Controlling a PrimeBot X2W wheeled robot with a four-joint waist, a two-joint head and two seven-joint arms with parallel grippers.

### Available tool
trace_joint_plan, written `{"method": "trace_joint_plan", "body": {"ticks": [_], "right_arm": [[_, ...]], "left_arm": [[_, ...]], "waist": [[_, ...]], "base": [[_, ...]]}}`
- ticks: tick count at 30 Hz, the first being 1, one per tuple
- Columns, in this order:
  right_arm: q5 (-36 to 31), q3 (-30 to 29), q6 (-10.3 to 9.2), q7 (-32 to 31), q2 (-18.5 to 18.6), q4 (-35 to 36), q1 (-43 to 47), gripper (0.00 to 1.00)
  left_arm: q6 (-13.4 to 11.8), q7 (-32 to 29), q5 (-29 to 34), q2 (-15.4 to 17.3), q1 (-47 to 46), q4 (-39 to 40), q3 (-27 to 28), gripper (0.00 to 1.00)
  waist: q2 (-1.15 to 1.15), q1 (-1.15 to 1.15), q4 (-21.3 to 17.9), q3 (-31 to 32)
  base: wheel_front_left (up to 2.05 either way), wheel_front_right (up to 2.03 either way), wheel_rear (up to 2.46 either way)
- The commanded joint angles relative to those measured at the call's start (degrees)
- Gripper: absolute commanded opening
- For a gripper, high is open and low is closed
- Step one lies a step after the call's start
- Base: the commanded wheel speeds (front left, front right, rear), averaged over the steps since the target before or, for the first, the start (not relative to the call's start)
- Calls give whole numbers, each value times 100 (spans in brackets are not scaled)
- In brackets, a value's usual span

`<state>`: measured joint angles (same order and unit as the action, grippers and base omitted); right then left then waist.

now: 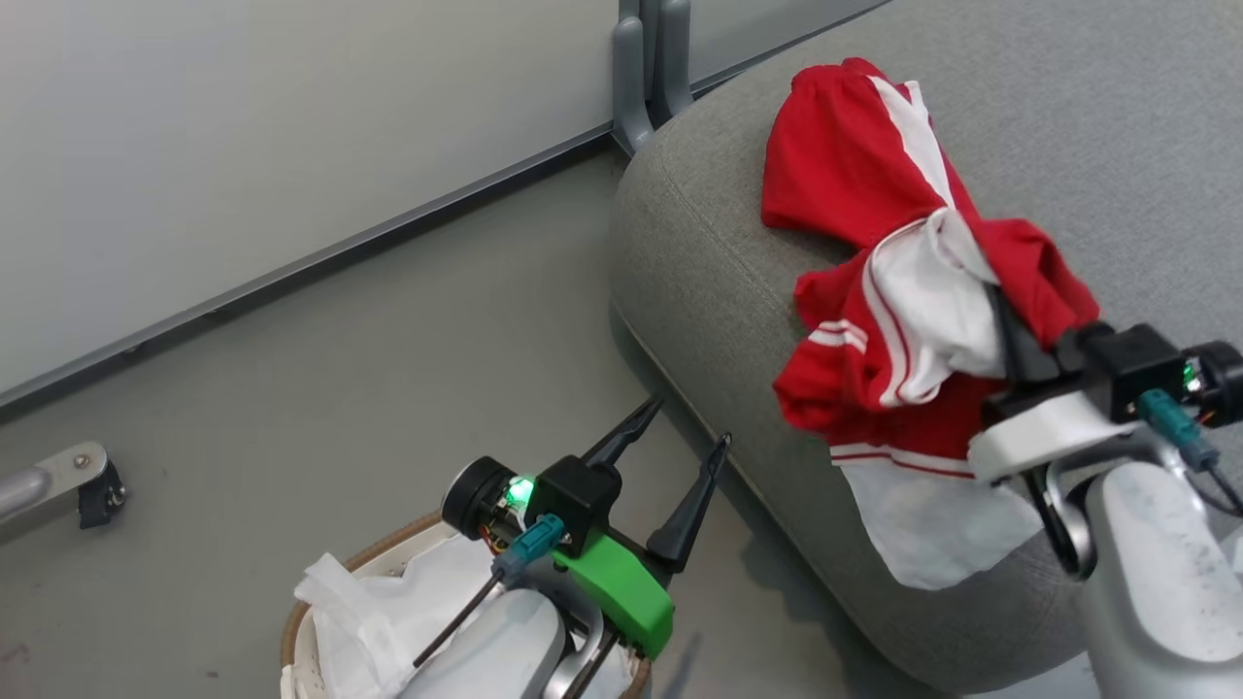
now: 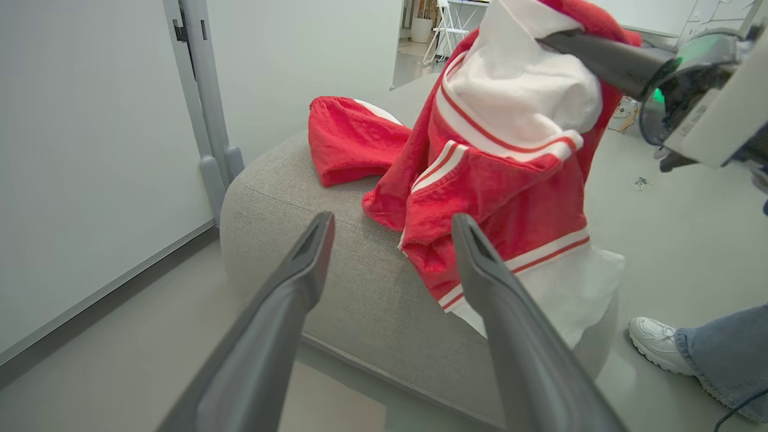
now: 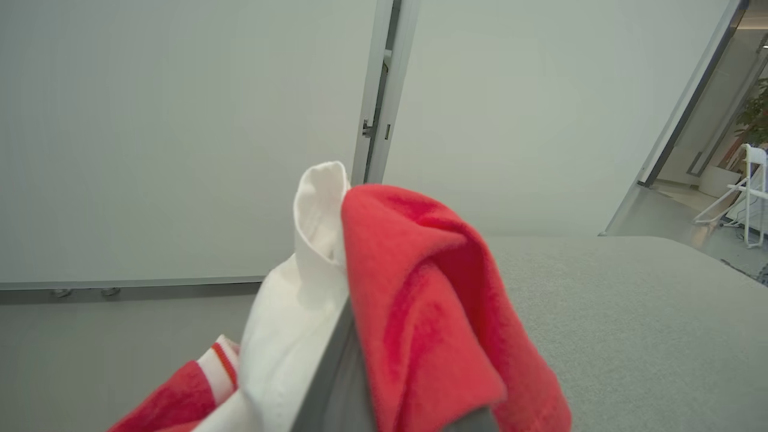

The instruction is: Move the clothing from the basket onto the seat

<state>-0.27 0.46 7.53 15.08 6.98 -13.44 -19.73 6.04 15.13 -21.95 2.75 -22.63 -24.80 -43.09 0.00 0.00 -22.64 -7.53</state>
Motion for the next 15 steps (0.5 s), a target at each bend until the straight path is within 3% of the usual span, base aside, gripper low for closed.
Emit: {"method": "trace_joint_plan", "body": {"ticks": [1, 15], "right_arm": [[-31, -136, -8, 13, 126, 87, -271, 0], [-225, -1278, -8, 13, 1416, -50, -2661, 0]], "left_arm": [[-12, 1, 62, 26, -166, -32, 59, 100], [90, 1, 647, 96, -773, -41, 265, 100]], "waist": [[0, 0, 192, -274], [0, 0, 904, -1724]], "base": [[0, 0, 0], [0, 0, 0]]}}
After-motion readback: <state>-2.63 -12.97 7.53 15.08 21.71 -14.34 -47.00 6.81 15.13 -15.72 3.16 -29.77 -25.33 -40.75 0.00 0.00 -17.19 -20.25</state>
